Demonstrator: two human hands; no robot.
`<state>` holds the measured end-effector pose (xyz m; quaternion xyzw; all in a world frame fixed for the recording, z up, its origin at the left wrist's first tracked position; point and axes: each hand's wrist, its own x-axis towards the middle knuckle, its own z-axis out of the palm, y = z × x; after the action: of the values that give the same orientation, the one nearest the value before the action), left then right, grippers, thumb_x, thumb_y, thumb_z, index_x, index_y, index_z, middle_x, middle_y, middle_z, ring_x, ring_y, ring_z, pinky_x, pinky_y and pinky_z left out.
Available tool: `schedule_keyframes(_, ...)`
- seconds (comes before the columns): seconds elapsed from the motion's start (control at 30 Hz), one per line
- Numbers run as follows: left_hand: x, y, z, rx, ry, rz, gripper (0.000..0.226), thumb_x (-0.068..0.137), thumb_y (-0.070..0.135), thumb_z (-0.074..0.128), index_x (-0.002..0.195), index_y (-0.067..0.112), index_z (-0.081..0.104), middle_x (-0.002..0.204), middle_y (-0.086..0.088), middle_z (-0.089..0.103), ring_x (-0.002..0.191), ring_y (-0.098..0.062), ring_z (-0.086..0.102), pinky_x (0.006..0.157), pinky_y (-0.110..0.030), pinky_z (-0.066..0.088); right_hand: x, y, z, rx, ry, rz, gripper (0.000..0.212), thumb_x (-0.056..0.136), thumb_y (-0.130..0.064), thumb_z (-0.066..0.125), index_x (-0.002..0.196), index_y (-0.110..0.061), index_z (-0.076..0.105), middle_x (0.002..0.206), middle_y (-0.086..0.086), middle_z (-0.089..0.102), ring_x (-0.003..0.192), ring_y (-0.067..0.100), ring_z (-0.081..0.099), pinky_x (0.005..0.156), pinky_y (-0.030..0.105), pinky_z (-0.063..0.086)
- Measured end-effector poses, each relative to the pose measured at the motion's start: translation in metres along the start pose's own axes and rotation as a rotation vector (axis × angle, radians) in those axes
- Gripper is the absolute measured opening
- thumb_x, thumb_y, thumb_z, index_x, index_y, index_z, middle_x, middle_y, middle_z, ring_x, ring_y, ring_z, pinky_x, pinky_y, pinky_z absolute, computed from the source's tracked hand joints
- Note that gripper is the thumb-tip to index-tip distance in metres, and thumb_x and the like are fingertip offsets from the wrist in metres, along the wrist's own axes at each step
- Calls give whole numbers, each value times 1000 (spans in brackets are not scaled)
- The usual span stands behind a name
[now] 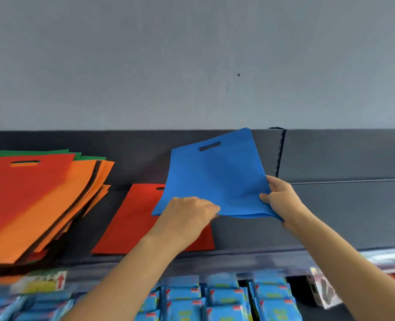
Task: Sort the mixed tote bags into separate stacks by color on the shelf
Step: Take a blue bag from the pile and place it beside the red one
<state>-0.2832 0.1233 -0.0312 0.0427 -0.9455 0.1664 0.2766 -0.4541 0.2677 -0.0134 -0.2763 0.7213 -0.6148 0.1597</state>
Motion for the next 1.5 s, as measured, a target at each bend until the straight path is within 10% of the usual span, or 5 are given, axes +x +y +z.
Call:
schedule_keyframes(0.4,68,112,71,-41,-230,30,28,90,35,60,69,18,56,64,2,58,55,-21,58,42,-21,13,53,81,-119,-435,-9,119,37,85,1,58,120,-10,62,108,7,68,94,27,64,89,40,51)
schedule_keyframes(0.8,55,89,59,-282,-366,-186,75,78,71,14,96,22,67,109,8,64,104,-13,57,76,-38,49,72,58,-105,-1105,-148,57,37,81,-31,68,110,-10,57,115,12,53,104,28,49,75,30,42)
schedule_keyframes(0.9,36,68,36,-212,-325,-240,70,81,67,15,99,24,68,111,10,64,107,-10,56,78,-37,50,60,36,-66,-940,-234,-65,65,87,-29,64,143,-13,35,145,7,38,130,27,38,101,38,41)
schedule_keyframes(1.3,-109,-83,-94,8,-78,-664,30,95,46,44,110,33,66,113,15,64,106,-12,58,79,-32,48,-19,-39,165,-584,-464,-481,47,84,-21,68,128,-13,55,126,1,60,109,14,57,93,21,40)
schedule_keyframes(1.5,-196,-172,-130,106,-214,-904,60,89,59,44,137,24,46,142,3,47,131,-17,41,103,-33,35,-62,-74,268,-408,-500,-546,38,87,-21,64,124,-14,59,116,0,64,99,8,60,86,17,43)
